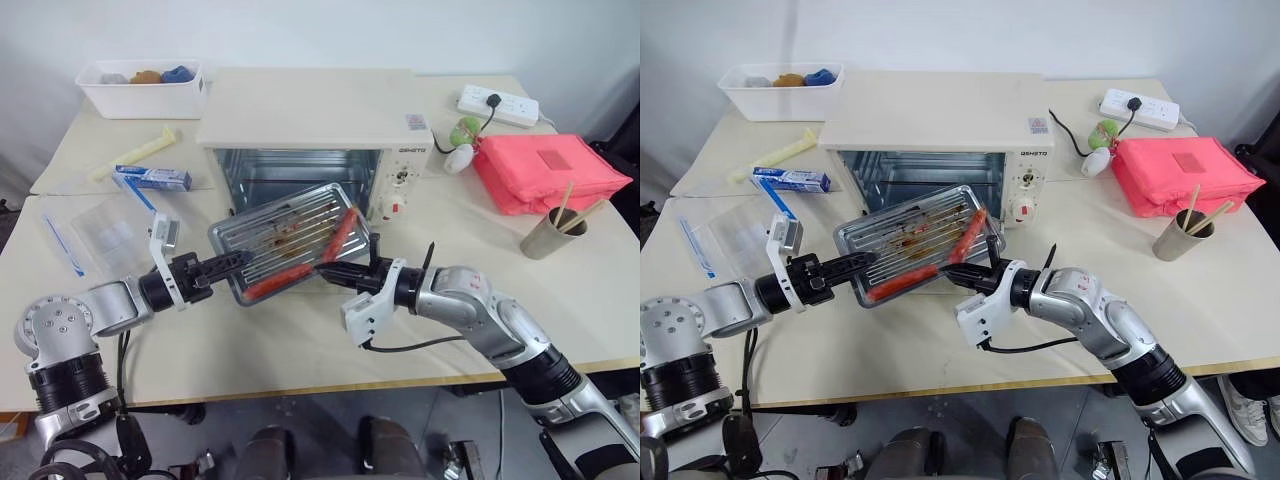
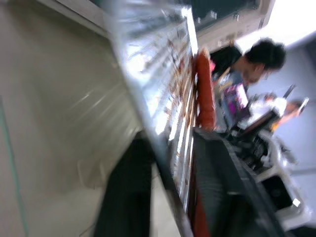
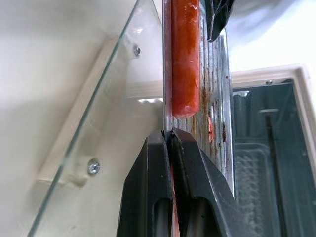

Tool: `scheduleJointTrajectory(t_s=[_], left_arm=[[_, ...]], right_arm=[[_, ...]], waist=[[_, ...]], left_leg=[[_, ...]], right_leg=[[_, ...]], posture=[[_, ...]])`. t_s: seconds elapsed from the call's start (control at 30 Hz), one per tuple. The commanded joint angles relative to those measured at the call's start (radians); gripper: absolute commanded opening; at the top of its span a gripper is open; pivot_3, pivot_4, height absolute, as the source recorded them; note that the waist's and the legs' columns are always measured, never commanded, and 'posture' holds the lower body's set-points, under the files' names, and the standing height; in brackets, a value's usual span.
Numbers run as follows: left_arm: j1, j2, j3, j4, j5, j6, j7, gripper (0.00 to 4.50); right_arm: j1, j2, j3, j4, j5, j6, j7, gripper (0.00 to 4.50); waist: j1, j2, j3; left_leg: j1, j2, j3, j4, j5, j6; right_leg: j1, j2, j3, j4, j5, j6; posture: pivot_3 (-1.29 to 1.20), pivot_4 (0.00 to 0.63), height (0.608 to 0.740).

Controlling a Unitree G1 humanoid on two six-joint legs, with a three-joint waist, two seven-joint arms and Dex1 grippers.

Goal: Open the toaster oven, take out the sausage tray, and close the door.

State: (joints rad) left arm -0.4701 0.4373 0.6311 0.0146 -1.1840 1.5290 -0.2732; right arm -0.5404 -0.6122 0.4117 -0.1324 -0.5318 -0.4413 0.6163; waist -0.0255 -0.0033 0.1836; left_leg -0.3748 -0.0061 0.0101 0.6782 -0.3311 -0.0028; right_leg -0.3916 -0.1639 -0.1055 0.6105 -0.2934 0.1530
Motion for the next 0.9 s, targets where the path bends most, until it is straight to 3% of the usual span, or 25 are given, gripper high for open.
scheduleJointTrajectory(t_s=[0.03,0.1,0.2,0.37,0.6,0.8,0.9], left_arm=[[0.002,-0.046,0.071,-0.015,-0.092,0.026,0.111,0.02],[0.012,-0.067,0.085,-0.012,-0.153,0.041,0.169,0.01],[0.047,-0.052,0.046,0.056,-0.364,0.056,0.238,0.01],[0.195,-0.037,-0.079,-0.025,-0.744,-0.226,0.538,0.00],[0.393,-0.049,-0.009,-0.160,-0.788,-0.348,0.447,0.00],[0.615,-0.050,0.054,-0.262,-0.788,-0.402,0.326,0.00],[0.736,-0.087,0.061,-0.327,-0.788,-0.415,0.177,0.00]], right_arm=[[-0.010,-0.017,-0.033,-0.037,0.053,-0.036,0.019,0.00],[-0.007,-0.015,-0.037,-0.035,0.088,-0.023,0.041,0.00],[0.001,-0.014,-0.048,-0.037,0.177,0.011,0.091,0.00],[-0.014,-0.030,-0.078,-0.024,0.275,0.005,0.146,1.39],[0.019,-0.157,-0.157,0.010,0.575,0.031,0.360,3.71],[0.119,-0.220,-0.277,0.123,0.738,0.096,0.453,3.71],[0.146,-0.221,-0.317,0.207,0.762,0.115,0.467,3.10]], waist=[[0.001,0.000,0.000],[0.000,0.000,0.000],[0.000,0.000,0.000],[0.001,0.000,0.000],[0.007,0.000,0.000],[0.024,0.000,0.000],[0.028,0.000,0.000]], left_leg=[[0.000,0.000,0.000,0.000,0.000,0.000],[0.000,0.000,0.000,0.000,0.000,0.000],[0.001,0.000,0.000,0.000,0.000,0.000],[0.002,0.002,0.000,-0.001,0.000,-0.001],[0.003,0.000,0.002,0.000,-0.001,0.001],[0.006,0.001,0.002,0.001,-0.004,0.002],[0.006,0.001,0.002,0.003,-0.004,0.003]], right_leg=[[0.000,0.000,0.000,0.000,0.000,0.000],[0.000,0.000,0.000,0.000,0.000,0.000],[0.000,0.000,0.001,0.000,0.000,0.000],[0.001,-0.001,0.002,0.000,0.000,0.000],[0.005,0.000,0.002,-0.006,0.000,0.000],[0.012,0.001,0.001,-0.015,0.000,-0.001],[0.015,0.001,0.000,-0.018,0.000,-0.002]], posture=[[0.00,0.150,0.740],[0.00,0.150,0.740],[0.00,0.150,0.740],[0.00,0.150,0.740],[0.00,0.150,0.740],[0.00,0.150,0.740],[0.00,0.150,0.740]])
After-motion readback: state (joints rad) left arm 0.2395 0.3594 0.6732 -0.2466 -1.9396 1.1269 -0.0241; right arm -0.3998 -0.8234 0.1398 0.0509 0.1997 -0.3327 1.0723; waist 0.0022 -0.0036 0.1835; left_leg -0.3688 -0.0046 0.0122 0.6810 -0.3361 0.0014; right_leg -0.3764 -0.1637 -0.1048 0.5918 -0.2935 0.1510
